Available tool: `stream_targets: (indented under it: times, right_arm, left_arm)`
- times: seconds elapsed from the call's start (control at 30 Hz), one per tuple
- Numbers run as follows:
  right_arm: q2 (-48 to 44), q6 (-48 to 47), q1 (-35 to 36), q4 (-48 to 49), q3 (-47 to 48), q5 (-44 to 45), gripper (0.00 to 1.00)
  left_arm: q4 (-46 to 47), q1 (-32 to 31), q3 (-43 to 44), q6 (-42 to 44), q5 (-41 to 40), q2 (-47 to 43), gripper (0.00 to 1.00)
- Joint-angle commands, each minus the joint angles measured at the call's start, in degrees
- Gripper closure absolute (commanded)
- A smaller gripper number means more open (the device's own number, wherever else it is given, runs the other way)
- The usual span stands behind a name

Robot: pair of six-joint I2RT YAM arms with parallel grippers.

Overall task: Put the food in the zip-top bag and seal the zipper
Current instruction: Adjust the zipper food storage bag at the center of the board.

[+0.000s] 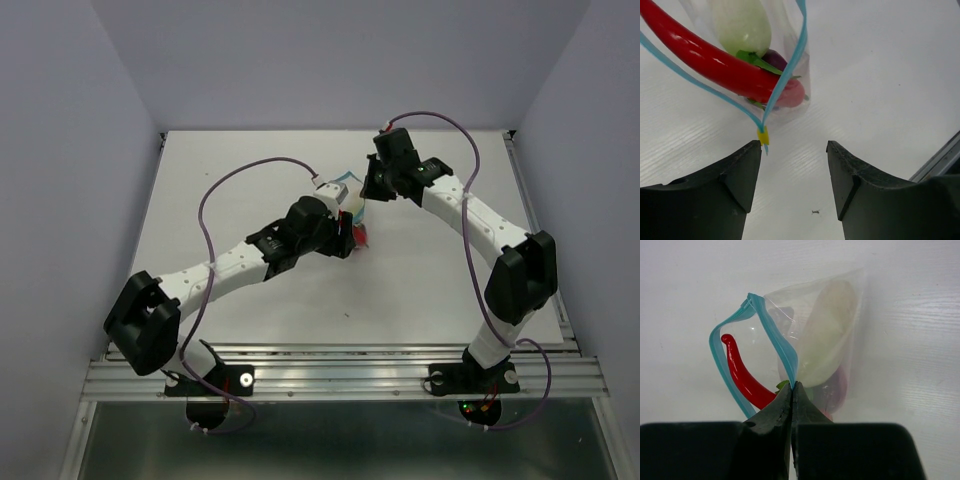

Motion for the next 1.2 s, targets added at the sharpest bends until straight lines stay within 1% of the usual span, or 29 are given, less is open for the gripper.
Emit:
stream_targets:
  times: [0.0, 0.1, 0.27, 0.33, 0.37, 0.47, 0.57, 0.7, 0.73, 0.8, 0.83, 0.97, 1.0, 1.07, 1.1, 1.13, 1.17]
  right_arm:
    - [-0.3, 0.8, -0.6, 0.1, 2.7, -1.8, 0.99]
    - [-0.4, 0.7, -0.6, 0.2, 2.6, -1.8, 0.99]
    - [-0.8, 0.5, -1.1, 0.2, 2.4, -2.3, 0.99]
    - [-0.8, 0.4, -1.1, 0.1, 2.3, -2.3, 0.99]
    - [-0.8, 0.5, -1.1, 0.1, 2.3, -2.1, 0.99]
    - [-0.5, 0.4, -1.1, 0.2, 2.3, -2.2, 0.99]
    - [-0.4, 0.5, -1.6, 0.2, 2.1, -2.0, 0.99]
    - [-0.6, 0.7, -1.6, 0.1, 1.9, -1.8, 0.99]
    - [-0.6, 0.7, -1.6, 0.2, 1.9, -1.8, 0.99]
    - [-0.6, 0.7, -1.6, 0.1, 1.9, -1.8, 0.99]
    - [-0.5, 0.7, -1.6, 0.2, 1.9, -1.8, 0.99]
    - [-0.6, 0.7, -1.6, 0.1, 1.8, -1.8, 0.99]
    - [-0.6, 0.7, -2.2, 0.2, 1.7, -2.0, 0.99]
    - [-0.6, 0.6, -2.2, 0.1, 1.4, -2.0, 0.99]
    - [-0.6, 0.7, -2.2, 0.3, 1.3, -2.0, 0.99]
    - [-0.7, 0.7, -2.2, 0.2, 1.2, -2.0, 0.99]
    - [-0.7, 0.7, -2.2, 0.2, 1.1, -2.0, 0.99]
  left_arm:
    - [3.0, 0.1, 0.8, 1.6, -5.5, 0.9, 0.35]
    - [2.3, 0.1, 0.5, 1.1, -7.6, 2.2, 0.36]
    - [2.4, 0.1, 0.0, 0.5, -7.4, 4.2, 0.38]
    - [2.6, 0.1, 0.2, 0.6, -7.4, 4.9, 0.46]
    - [2.6, 0.1, 0.6, 0.7, -7.0, 5.1, 0.51]
    - [3.0, 0.0, 0.3, 0.6, -6.4, 5.2, 0.59]
    - [3.1, 0.1, -0.4, 0.3, -6.7, 4.8, 0.62]
    - [4.1, 0.1, -1.4, 0.1, -6.9, 4.3, 0.63]
    - [4.3, 0.1, -1.6, 0.0, -6.9, 4.3, 0.64]
    - [4.4, 0.1, -1.5, 0.0, -6.7, 4.6, 0.72]
    - [4.3, 0.1, -1.4, 0.1, -6.4, 5.1, 0.74]
    - [4.7, 0.1, -2.0, -0.4, -5.8, 5.2, 0.75]
    - [4.7, 0.1, -2.0, -0.5, -6.6, 5.1, 0.78]
    - [4.9, 0.1, -1.8, -0.5, -7.1, 4.9, 0.80]
    - [5.1, 0.1, -1.6, -0.2, -7.2, 4.8, 0.86]
    - [5.5, 0.1, -1.6, 0.0, -7.1, 4.6, 0.91]
    - [5.8, 0.1, -1.5, 0.1, -7.2, 4.6, 1.00]
